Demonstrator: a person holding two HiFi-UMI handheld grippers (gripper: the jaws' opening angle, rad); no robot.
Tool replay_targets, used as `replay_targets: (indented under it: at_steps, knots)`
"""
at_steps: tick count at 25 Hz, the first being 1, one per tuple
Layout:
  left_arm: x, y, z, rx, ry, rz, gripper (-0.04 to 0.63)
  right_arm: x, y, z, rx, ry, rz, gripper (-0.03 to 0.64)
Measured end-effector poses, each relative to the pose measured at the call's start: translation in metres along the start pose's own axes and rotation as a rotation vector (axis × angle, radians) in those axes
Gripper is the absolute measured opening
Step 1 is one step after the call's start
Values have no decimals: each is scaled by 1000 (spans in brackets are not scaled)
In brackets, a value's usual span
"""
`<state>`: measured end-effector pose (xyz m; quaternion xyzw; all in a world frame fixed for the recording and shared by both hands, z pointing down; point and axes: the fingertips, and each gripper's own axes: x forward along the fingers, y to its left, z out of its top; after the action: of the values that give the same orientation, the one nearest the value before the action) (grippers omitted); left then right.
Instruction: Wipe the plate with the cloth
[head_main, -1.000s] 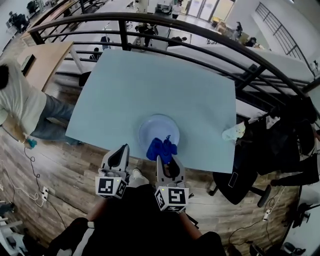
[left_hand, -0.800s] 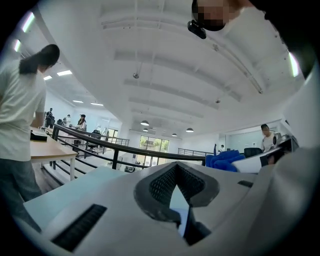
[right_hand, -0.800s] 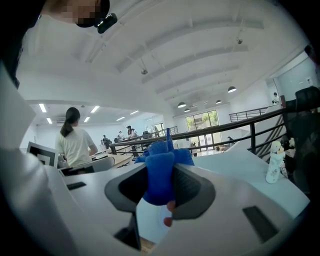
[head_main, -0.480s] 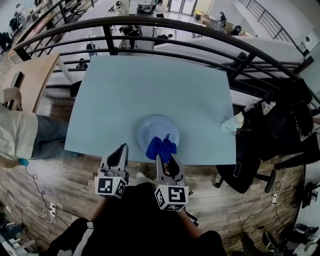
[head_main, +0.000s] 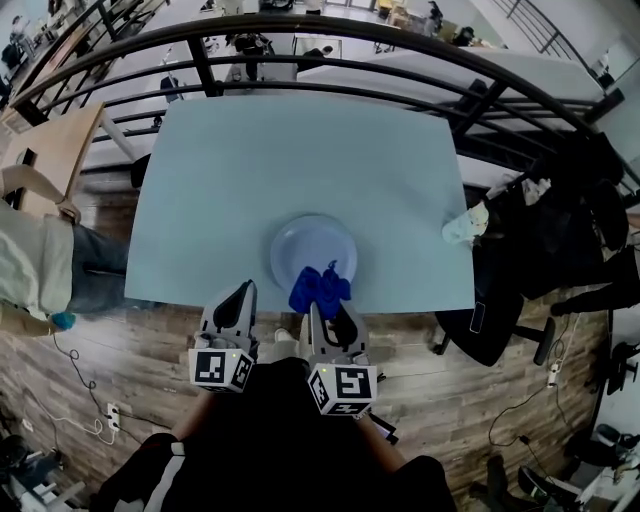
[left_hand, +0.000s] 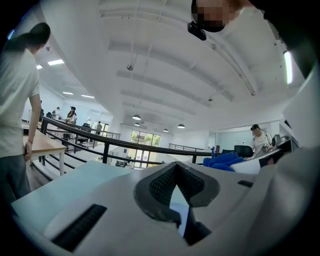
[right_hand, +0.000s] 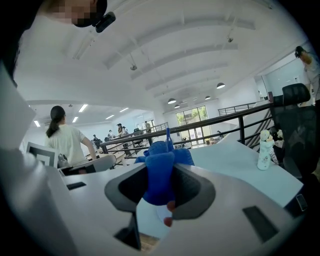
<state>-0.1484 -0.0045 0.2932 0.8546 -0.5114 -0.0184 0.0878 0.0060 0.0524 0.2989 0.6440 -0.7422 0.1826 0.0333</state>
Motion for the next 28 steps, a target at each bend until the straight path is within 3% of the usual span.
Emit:
replay_targets:
  at_steps: [13,28]
  knots:
    - [-1,7,-25,-3,79,42,2,20,-4,-20,9,72,41,118]
    - [46,9,-41,-13,113,39,2,62,-26,-27,22,126,53,118]
